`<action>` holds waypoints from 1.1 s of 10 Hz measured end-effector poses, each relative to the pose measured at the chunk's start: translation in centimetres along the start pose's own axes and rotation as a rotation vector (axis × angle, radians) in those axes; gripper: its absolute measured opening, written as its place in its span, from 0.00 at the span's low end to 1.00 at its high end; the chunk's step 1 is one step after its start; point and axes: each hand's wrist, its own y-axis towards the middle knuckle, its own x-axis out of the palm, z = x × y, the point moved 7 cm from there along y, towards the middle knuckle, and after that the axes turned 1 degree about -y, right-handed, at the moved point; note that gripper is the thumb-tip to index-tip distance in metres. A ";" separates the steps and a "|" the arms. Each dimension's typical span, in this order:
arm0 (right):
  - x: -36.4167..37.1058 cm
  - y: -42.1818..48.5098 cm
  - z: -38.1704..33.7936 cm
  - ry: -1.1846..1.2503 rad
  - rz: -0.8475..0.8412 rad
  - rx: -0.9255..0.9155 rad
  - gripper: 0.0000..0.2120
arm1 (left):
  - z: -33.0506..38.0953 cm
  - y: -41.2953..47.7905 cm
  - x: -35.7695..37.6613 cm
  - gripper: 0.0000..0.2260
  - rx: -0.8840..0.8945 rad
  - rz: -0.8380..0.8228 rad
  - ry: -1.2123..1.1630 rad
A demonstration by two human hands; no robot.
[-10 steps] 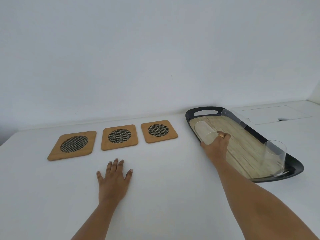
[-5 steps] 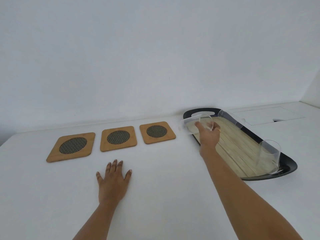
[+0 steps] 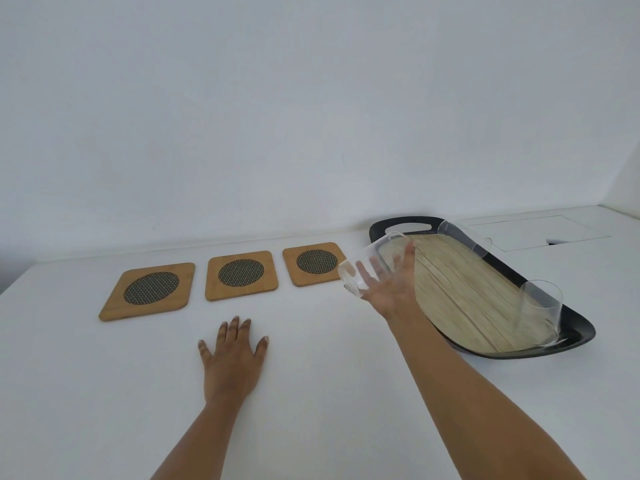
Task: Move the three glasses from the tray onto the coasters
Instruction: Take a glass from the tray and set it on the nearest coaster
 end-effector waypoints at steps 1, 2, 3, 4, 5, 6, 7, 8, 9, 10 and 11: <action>-0.1 0.2 1.0 0.046 0.013 0.069 0.32 | 0.0 0.0 0.0 0.25 0.003 0.002 0.010; 0.4 0.0 1.3 0.022 -0.040 0.048 0.32 | 0.1 0.0 0.0 0.25 0.004 0.002 0.004; 0.7 -0.1 1.3 0.021 -0.041 0.022 0.34 | 0.0 0.0 0.0 0.25 0.005 0.004 0.005; 0.3 0.0 1.8 0.078 0.007 0.044 0.30 | 0.0 0.0 0.0 0.25 0.005 0.006 0.001; 0.6 0.2 2.4 0.063 -0.076 0.120 0.35 | 0.0 -0.1 0.0 0.25 0.005 0.011 0.000; 0.6 0.5 2.7 0.023 -0.136 0.155 0.33 | 0.0 0.0 0.0 0.25 0.005 0.008 -0.002; 1.5 0.3 2.7 0.017 -0.196 0.143 0.26 | 0.0 0.0 0.0 0.25 0.007 0.010 -0.004; 1.6 0.3 2.7 -0.058 -0.136 0.138 0.21 | 0.0 0.0 0.0 0.26 0.005 0.008 -0.001; 1.0 1.0 2.2 -0.337 -0.002 0.125 0.30 | 0.1 0.0 0.0 0.25 0.005 0.007 -0.004; 1.3 1.5 1.8 -0.647 0.088 0.115 0.38 | 0.1 0.0 0.0 0.26 0.003 0.006 -0.011; 2.0 2.5 0.8 -0.843 0.172 0.005 0.36 | 0.1 0.0 0.0 0.26 0.003 -0.003 -0.013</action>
